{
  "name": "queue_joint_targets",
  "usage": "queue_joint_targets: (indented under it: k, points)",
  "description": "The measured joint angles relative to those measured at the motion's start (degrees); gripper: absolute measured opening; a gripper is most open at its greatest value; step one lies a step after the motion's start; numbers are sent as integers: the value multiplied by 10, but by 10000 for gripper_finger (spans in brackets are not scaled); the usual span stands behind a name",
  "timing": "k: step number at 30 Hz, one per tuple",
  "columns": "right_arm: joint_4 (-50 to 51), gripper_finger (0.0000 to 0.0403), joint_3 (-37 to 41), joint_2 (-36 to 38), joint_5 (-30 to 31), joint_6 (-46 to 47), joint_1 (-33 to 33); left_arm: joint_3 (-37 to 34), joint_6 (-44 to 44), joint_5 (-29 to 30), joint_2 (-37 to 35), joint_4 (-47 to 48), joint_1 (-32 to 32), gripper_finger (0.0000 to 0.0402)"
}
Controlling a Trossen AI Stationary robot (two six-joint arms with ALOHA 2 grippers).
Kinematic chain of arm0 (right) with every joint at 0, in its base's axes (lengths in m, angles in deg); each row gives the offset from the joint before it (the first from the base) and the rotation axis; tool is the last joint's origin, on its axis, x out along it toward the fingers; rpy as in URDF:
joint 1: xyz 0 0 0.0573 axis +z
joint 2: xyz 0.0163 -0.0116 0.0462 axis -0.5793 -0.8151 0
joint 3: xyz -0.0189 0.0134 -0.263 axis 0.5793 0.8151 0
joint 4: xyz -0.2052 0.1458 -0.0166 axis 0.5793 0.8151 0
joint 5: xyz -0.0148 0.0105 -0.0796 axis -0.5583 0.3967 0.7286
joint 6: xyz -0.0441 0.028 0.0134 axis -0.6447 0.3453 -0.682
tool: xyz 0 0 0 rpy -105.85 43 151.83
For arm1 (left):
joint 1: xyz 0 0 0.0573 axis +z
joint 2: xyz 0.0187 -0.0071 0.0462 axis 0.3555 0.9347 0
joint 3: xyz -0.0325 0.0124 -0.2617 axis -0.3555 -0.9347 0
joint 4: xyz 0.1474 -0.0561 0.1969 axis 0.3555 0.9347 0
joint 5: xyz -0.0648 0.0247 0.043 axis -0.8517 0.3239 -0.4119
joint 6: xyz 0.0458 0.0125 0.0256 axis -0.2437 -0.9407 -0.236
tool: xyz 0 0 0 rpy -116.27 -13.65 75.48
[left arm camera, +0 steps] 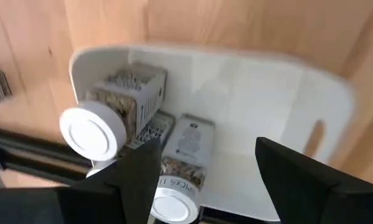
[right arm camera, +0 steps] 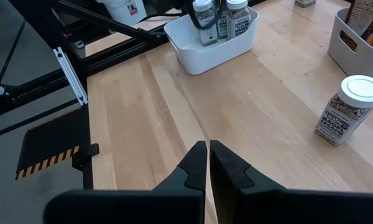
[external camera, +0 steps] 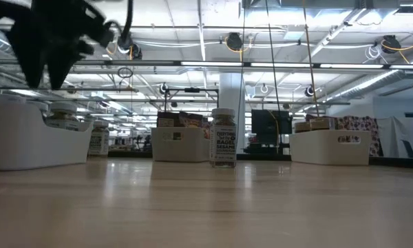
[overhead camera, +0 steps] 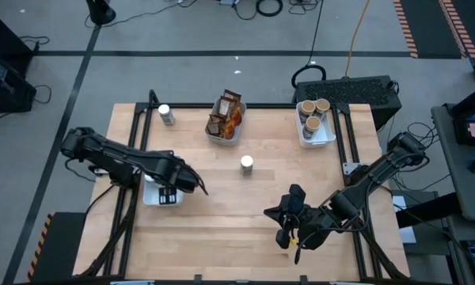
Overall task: Sort spices by type
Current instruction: Put the white spice bottle into the bottom white bin
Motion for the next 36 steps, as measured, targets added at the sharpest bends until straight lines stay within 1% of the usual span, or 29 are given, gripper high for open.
queue_joint_targets:
  k: [4,8,13,18,20,22,25,28,31,34,36]
  points:
    - [2,0,0,0,0,-2,-1,44,-12,-2,-7,-21,0,262]
    - [7,0,0,0,0,-2,-7,86,-38,1,-9,-88,0,262]
    - [10,0,0,0,-3,-2,-17,102,-87,10,-9,-227,6,262]
    - [22,0,0,1,-3,-1,-23,102,-104,12,-9,-374,33,262]
    - [46,0,0,2,-6,-1,-28,102,-102,12,-9,-431,53,262]
    - [83,0,0,6,-22,0,-38,102,-101,6,-9,-480,74,262]
    - [145,0,0,14,-39,-6,-59,102,-101,-14,-1,-526,106,262]
    - [179,0,0,24,-52,-42,-89,102,-107,-23,13,-525,136,262]
    - [171,0,0,37,-84,-102,-131,102,-133,-43,31,-529,168,262]
    - [151,0,0,51,-128,-173,-177,102,-177,-82,50,-561,197,262]
    - [133,0,0,60,-163,-213,-219,102,-200,-111,60,-562,215,262]
